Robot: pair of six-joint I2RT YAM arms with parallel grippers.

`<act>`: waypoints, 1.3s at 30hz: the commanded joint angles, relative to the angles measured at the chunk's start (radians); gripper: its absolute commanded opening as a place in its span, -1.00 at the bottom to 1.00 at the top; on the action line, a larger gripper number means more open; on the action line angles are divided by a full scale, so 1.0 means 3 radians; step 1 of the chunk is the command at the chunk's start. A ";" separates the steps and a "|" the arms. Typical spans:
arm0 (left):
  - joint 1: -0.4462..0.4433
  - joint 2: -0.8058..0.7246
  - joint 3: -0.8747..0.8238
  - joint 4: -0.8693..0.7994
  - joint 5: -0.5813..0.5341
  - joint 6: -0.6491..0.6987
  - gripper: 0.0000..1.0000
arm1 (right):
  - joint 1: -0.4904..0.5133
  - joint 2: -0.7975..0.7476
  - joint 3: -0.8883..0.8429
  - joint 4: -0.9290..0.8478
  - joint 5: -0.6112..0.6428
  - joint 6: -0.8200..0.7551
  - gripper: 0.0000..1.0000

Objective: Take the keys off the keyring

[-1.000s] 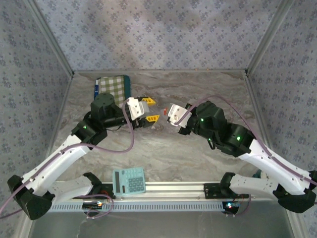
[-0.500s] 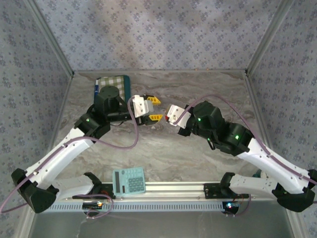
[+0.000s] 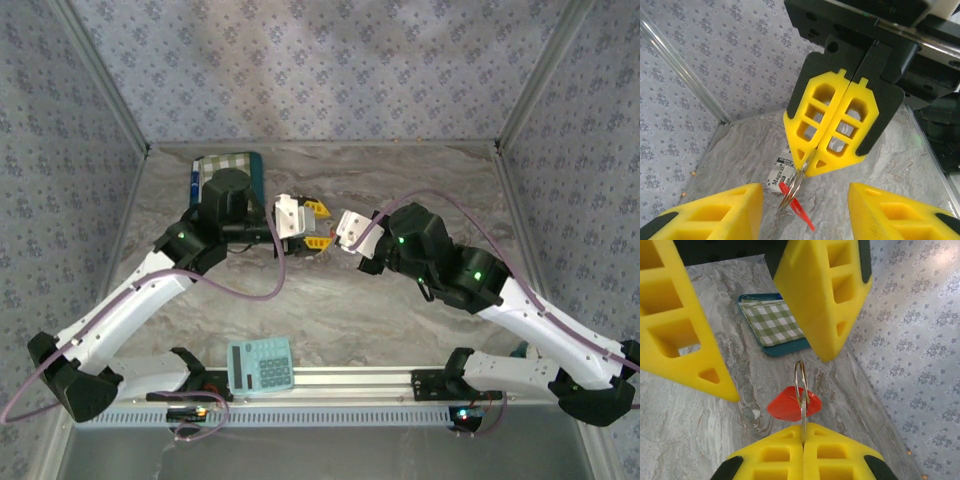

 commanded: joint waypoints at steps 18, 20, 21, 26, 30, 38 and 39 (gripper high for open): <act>-0.0035 0.0099 0.0205 -0.0164 0.0134 0.0146 -0.55 | 0.0028 -0.0042 0.0127 -0.0035 -0.0077 0.0068 -1.00; -0.0034 0.0090 0.0209 -0.0167 0.0131 0.0151 -0.62 | 0.0025 -0.0050 0.0119 -0.0037 -0.0092 0.0065 -1.00; -0.0035 0.0087 0.0207 -0.0166 0.0134 0.0156 -0.71 | 0.0023 -0.0052 0.0119 -0.0037 -0.0101 0.0066 -1.00; -0.0028 0.0070 0.0204 -0.0165 0.0146 0.0172 -0.93 | 0.0027 -0.0121 0.0064 -0.0003 -0.0163 0.0058 -1.00; -0.0023 0.0047 0.0191 -0.0164 0.0211 0.0182 -1.00 | 0.0021 -0.0184 -0.0002 0.0010 -0.0240 0.0045 -1.00; 0.0066 -0.0039 0.0129 -0.0075 0.0438 0.0073 -1.00 | -0.0021 -0.0348 -0.0164 0.0187 -0.0368 -0.0003 -1.00; 0.0077 -0.0042 0.0130 -0.0072 0.0474 0.0058 -1.00 | -0.0028 -0.0370 -0.0251 0.0205 -0.0401 -0.0008 -1.00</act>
